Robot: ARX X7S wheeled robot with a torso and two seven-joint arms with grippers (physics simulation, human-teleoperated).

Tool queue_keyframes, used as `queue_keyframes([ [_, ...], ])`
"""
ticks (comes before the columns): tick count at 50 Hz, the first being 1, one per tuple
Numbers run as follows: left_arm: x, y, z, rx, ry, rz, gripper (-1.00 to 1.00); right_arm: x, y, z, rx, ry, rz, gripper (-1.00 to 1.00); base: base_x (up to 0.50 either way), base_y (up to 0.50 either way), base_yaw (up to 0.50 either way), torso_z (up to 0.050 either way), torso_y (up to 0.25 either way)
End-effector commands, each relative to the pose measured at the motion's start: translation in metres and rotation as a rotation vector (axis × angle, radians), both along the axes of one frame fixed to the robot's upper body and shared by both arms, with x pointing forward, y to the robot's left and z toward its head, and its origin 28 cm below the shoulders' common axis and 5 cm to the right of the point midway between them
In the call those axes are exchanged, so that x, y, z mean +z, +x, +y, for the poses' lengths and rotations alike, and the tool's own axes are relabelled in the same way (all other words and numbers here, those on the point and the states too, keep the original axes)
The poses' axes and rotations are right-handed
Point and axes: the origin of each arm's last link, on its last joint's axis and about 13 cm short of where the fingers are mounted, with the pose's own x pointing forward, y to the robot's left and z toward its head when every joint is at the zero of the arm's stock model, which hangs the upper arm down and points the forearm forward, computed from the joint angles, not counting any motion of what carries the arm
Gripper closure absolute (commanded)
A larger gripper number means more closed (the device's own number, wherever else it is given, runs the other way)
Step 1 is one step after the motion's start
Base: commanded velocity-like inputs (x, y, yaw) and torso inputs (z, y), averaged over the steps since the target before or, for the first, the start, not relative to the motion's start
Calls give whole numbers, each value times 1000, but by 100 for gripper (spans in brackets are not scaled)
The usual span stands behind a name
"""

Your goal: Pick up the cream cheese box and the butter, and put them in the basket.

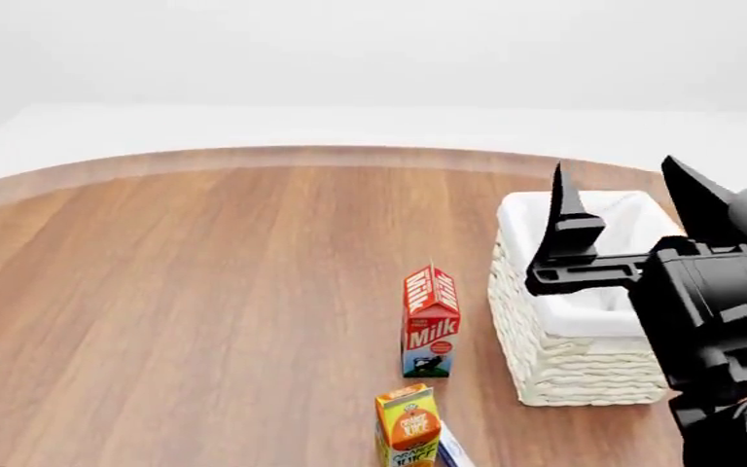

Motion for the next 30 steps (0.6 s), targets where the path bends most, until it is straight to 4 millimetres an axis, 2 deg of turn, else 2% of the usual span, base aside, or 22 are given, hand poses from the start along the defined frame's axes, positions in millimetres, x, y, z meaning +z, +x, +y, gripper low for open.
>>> queue_keyframes([
  [1,-2,0,2,15,4,14,-100,0,-4,8,121,-61,206,-100,0,0,0,0,0],
  [6,-1,1,3,15,2,16,-100,-4,-8,13,139,-77,267,-100,0,0,0,0,0],
  [10,-1,1,3,14,0,17,-100,-6,-8,14,119,-155,339,-100,0,0,0,0,0],
  [20,-1,1,2,15,1,19,-100,2,-8,17,155,-139,404,-100,0,0,0,0,0],
  [30,-2,2,2,12,3,22,-100,5,1,13,167,-99,480,-100,0,0,0,0,0],
])
